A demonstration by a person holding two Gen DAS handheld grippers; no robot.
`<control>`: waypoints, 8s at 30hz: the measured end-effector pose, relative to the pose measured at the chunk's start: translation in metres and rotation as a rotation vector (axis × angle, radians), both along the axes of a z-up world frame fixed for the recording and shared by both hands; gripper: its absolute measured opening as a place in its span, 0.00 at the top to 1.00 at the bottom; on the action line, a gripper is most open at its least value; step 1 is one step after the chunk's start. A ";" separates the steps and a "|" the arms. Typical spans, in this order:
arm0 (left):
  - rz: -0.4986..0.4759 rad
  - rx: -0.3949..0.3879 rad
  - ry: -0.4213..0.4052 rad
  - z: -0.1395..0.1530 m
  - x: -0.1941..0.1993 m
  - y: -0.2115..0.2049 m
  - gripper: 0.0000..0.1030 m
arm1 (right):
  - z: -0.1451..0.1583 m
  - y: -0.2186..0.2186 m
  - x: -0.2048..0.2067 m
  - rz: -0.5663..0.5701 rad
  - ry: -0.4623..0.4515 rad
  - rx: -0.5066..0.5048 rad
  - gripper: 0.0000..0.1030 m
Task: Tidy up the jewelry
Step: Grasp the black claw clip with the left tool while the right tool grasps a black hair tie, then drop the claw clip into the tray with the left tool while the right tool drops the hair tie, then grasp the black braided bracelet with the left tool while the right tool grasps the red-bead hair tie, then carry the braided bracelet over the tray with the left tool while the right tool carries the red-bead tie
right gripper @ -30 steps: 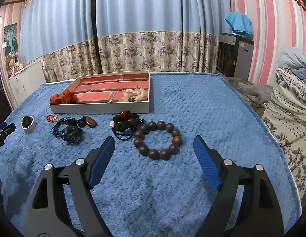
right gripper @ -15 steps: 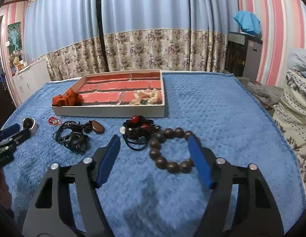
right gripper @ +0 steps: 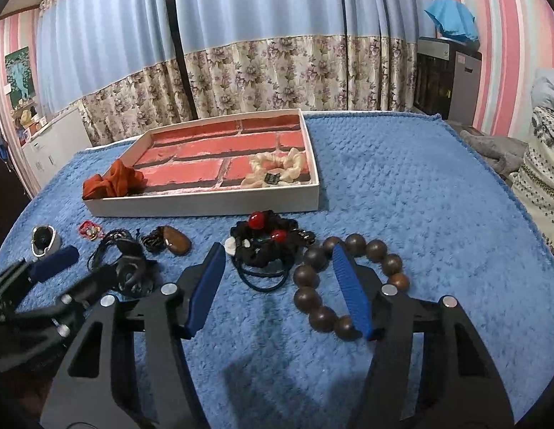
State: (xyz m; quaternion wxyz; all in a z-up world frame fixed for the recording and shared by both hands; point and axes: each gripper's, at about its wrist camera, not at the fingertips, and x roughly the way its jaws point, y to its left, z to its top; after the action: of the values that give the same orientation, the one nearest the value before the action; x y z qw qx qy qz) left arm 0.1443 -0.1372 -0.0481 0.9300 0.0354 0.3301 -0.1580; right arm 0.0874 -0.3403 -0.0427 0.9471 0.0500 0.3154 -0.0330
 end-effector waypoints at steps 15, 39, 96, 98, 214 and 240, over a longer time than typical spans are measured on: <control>0.016 0.075 0.108 -0.028 0.029 -0.024 0.47 | -0.009 -0.010 0.011 0.012 0.034 0.008 0.40; 0.057 -0.005 0.034 0.007 0.040 0.021 0.55 | -0.033 0.013 0.059 0.077 0.158 -0.004 0.86; 0.071 -0.039 -0.030 0.054 0.159 0.058 0.55 | 0.064 -0.008 0.114 0.091 -0.127 0.059 0.87; 0.071 -0.049 -0.004 0.047 0.172 0.057 0.55 | 0.058 -0.009 0.126 0.092 -0.113 0.063 0.87; 0.057 -0.022 0.162 -0.018 0.064 0.070 0.93 | -0.028 0.009 0.044 0.125 0.151 0.039 0.93; 0.070 -0.029 -0.066 0.083 0.061 0.080 0.93 | 0.064 0.011 0.032 0.142 -0.052 0.007 0.93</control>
State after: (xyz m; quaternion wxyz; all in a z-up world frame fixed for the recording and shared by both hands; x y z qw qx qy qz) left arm 0.2053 -0.0571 0.0347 0.9457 0.0156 0.2978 -0.1290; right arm 0.1194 -0.3294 0.0213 0.9547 0.0316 0.2936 0.0367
